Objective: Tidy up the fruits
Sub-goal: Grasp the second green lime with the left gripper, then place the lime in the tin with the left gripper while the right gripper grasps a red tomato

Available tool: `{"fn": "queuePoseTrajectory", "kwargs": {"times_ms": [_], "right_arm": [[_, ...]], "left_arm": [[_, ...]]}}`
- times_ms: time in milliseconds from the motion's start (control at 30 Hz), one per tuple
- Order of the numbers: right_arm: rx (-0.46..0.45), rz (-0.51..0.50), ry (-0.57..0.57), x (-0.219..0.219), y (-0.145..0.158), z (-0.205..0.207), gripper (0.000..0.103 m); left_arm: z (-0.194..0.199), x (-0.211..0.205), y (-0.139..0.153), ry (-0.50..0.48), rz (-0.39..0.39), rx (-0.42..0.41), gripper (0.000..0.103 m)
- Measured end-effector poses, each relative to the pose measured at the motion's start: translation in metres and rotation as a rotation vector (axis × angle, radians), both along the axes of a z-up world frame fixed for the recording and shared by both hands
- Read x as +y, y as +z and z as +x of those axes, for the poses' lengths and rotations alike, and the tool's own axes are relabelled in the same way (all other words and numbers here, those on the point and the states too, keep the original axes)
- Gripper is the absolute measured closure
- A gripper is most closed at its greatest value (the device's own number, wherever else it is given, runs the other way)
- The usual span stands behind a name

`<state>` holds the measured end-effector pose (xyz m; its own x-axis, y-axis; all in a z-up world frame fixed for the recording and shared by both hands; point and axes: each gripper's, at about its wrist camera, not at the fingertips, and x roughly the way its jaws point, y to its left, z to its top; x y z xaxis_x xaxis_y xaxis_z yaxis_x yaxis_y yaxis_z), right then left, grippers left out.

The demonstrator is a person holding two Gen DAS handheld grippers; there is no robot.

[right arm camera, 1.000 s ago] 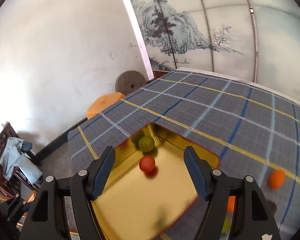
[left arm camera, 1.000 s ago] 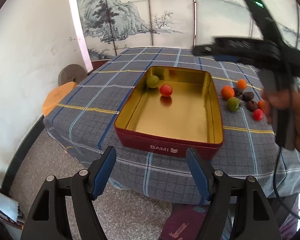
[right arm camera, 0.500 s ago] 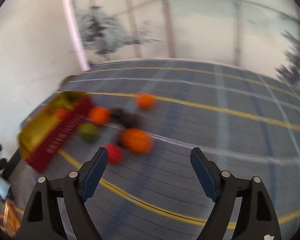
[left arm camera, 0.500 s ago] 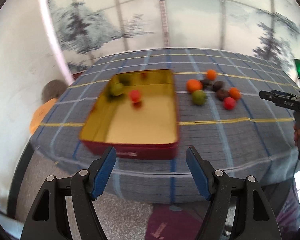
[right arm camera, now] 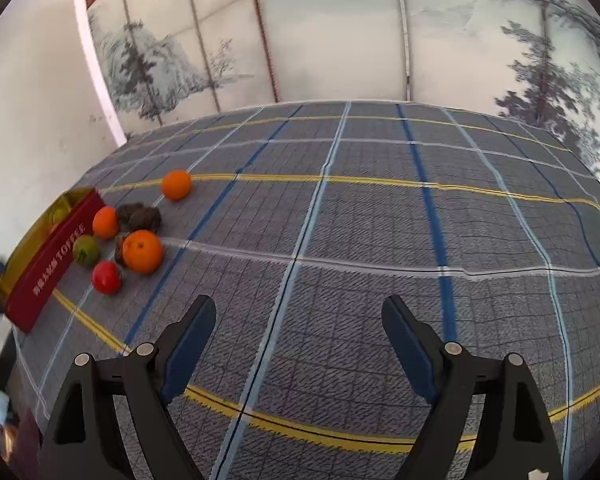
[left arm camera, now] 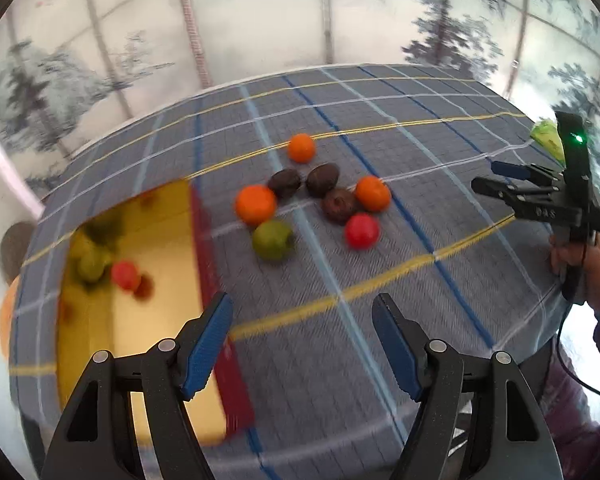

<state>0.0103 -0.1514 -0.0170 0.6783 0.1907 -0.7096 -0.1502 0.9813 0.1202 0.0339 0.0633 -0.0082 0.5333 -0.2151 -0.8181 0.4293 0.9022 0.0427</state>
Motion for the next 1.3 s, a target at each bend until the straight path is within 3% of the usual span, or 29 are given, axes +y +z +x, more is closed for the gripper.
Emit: {"fn": "queuePoseTrajectory", "kwargs": {"times_ms": [133,233,400,567,600,633,867,1000,1067,1133,1300], "right_arm": [[-0.03,0.052,0.013,-0.006,0.003,-0.005,0.018],[-0.041,0.074,0.027,-0.008,0.004,-0.006,0.018],[-0.057,0.088,0.057,-0.005,0.007,-0.01,0.016],[-0.065,0.097,0.071,-0.005,0.008,-0.011,0.016],[-0.063,0.097,0.075,-0.004,0.008,-0.011,0.015],[-0.062,0.096,0.077,-0.004,0.008,-0.011,0.015],[-0.054,0.088,0.079,-0.003,0.007,-0.011,0.014],[-0.034,0.141,0.173,0.015,0.016,-0.014,0.015],[-0.01,0.177,0.233,0.033,0.02,-0.012,0.02],[0.024,0.201,0.307,0.059,0.021,-0.009,0.035],[0.072,0.156,0.43,0.121,0.013,-0.001,0.037]], "left_arm": [[0.037,-0.009,-0.012,-0.01,0.048,0.041,0.034],[0.06,-0.012,-0.023,-0.021,0.062,0.085,0.053],[0.084,-0.018,-0.045,-0.018,0.114,0.149,0.053],[0.094,-0.02,-0.055,-0.005,0.148,0.147,0.053],[0.096,-0.019,-0.056,-0.002,0.147,0.142,0.056],[0.096,-0.019,-0.057,0.009,0.157,0.125,0.066],[0.063,-0.02,-0.035,0.031,0.098,0.054,0.069],[0.029,-0.021,-0.01,0.051,0.032,0.012,0.069],[0.013,-0.019,0.003,0.062,-0.003,-0.002,0.069],[0.001,-0.015,0.012,0.07,-0.036,0.002,0.069],[-0.02,-0.003,0.026,0.081,-0.072,0.002,0.068]]}}
